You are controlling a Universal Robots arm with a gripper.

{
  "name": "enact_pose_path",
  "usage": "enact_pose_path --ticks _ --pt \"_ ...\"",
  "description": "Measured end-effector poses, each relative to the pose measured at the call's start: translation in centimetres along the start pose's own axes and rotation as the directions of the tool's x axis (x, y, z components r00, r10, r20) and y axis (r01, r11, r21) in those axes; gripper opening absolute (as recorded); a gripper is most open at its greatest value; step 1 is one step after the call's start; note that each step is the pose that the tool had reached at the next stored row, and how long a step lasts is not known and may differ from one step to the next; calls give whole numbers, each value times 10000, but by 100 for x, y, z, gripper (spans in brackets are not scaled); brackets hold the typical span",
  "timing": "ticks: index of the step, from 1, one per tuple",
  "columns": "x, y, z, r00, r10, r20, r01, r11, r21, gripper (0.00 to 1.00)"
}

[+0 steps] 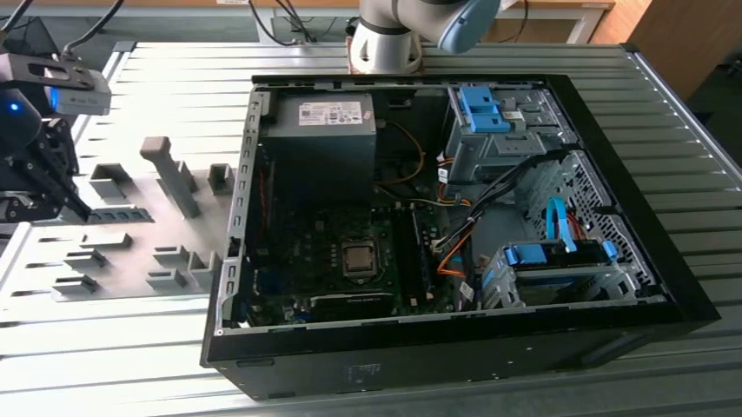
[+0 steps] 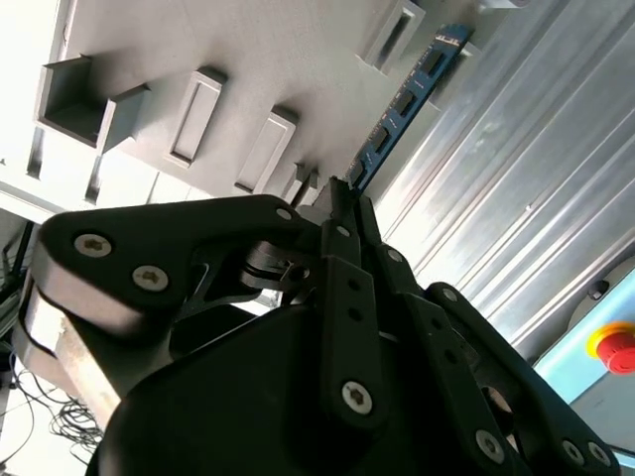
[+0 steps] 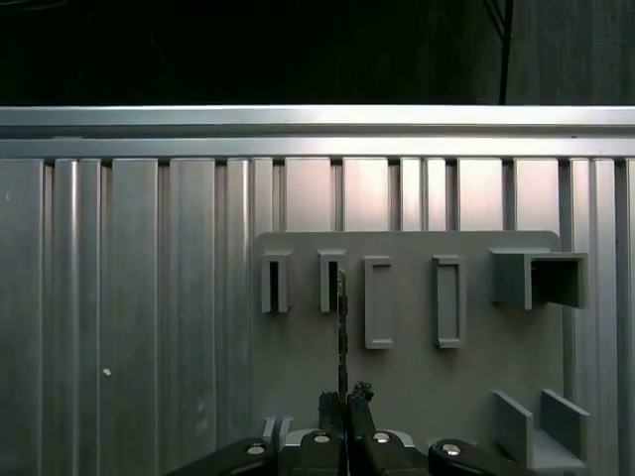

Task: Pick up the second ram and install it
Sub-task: 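Pick up the second ram and move it above second insertion slot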

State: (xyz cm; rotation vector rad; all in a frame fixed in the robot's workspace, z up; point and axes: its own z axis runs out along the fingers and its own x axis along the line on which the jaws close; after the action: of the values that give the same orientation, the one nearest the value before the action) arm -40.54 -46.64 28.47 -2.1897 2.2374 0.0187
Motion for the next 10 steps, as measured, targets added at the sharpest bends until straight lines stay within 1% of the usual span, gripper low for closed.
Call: enact_pose_path --ticks 10 --pt "-3 0 -156 10000 1 0 -1 10000 0 14"
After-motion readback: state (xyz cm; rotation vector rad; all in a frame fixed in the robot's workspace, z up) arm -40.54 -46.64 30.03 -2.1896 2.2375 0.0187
